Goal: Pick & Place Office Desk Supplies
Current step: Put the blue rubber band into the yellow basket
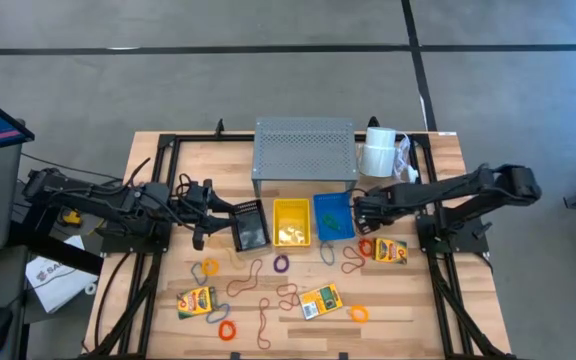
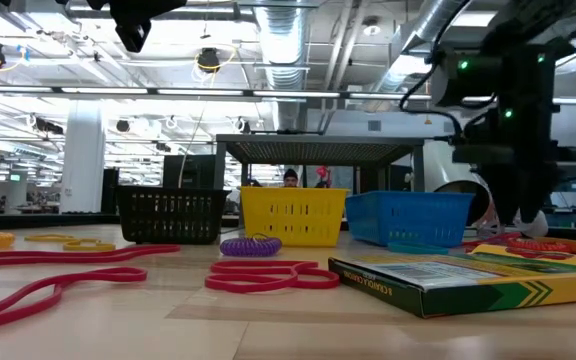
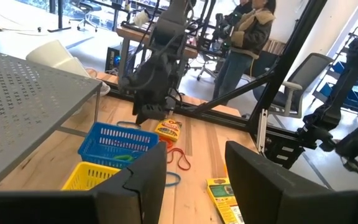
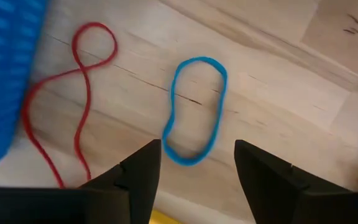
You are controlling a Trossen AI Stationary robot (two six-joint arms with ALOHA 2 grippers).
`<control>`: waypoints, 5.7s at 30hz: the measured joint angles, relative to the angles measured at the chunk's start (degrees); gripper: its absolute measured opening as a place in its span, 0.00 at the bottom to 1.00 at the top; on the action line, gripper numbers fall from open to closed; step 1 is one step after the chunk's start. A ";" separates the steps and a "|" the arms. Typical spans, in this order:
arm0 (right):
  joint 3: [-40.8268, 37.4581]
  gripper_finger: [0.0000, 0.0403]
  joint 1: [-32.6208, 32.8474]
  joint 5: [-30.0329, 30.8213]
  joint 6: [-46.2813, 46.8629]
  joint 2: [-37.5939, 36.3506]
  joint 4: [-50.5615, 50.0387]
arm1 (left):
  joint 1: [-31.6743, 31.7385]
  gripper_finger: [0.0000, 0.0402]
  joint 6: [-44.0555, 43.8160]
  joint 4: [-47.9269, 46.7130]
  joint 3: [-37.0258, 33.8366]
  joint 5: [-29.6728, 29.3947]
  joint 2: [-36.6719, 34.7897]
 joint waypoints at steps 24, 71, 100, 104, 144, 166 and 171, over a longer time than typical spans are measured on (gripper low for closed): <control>1.20 0.40 -1.55 -1.28 -3.35 7.85 3.42 | 0.00 0.40 -0.02 -0.02 0.00 0.79 0.02; 4.17 0.00 -2.03 -1.73 -3.01 -14.62 -6.23 | 0.00 0.40 -0.04 0.02 0.00 1.97 0.00; 4.62 0.00 5.04 -1.71 -3.04 -13.18 38.43 | 0.00 0.40 -0.04 0.43 -0.02 1.95 0.00; 9.34 0.00 6.80 -1.69 -4.15 -7.13 38.89 | 0.00 0.40 -0.04 0.44 -0.02 1.95 0.00; 38.45 0.00 6.50 -8.15 -16.81 29.73 21.42 | 0.00 0.40 -0.04 0.94 -0.06 1.94 0.01; 38.45 0.02 6.07 -7.96 -17.09 29.73 21.26 | 0.00 0.40 -0.04 0.95 -0.06 1.95 0.00; 38.45 0.15 5.80 -7.92 -17.02 29.73 21.24 | 0.00 0.40 -0.04 0.94 -0.06 1.95 0.00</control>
